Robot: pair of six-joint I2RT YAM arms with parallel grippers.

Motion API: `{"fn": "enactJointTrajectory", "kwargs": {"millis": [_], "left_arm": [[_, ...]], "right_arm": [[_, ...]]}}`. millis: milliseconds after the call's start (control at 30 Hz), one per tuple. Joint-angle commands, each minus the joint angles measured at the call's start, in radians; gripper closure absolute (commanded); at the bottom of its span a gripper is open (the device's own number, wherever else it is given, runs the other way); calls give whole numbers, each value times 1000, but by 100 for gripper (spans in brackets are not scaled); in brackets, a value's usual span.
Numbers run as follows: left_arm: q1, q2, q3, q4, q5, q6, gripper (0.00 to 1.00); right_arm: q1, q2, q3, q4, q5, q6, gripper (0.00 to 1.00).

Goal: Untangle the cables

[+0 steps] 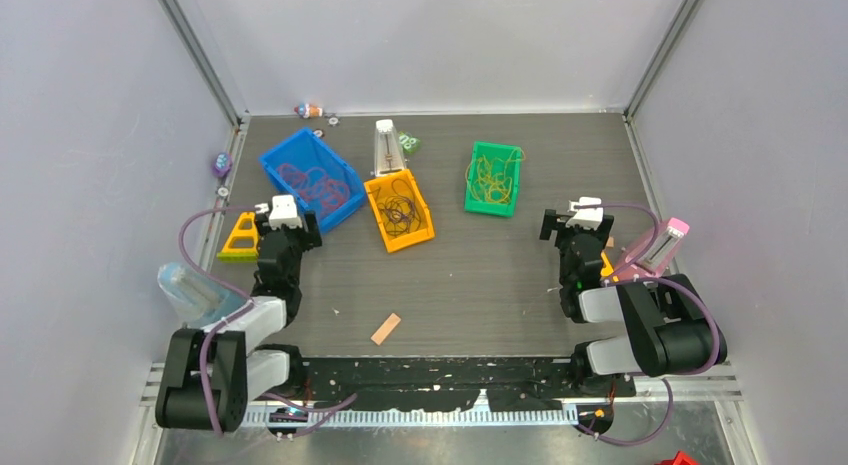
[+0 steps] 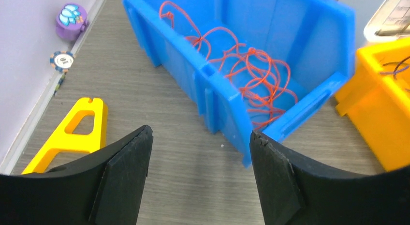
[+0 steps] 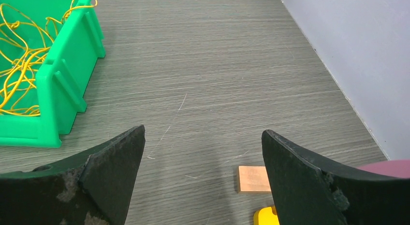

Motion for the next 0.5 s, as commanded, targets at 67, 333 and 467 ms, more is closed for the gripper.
{"fn": "enactJointTrajectory", "kwargs": {"millis": [67, 333, 467], "left_arm": [[53, 96, -68, 288, 70, 29, 21], [50, 135, -43, 298, 223, 79, 0], [53, 134, -32, 272, 236, 78, 0]], "right_arm": [[-3, -1, 22, 67, 24, 8, 5], [-3, -2, 24, 66, 22, 7, 5], [-3, -1, 24, 66, 21, 8, 5]]}}
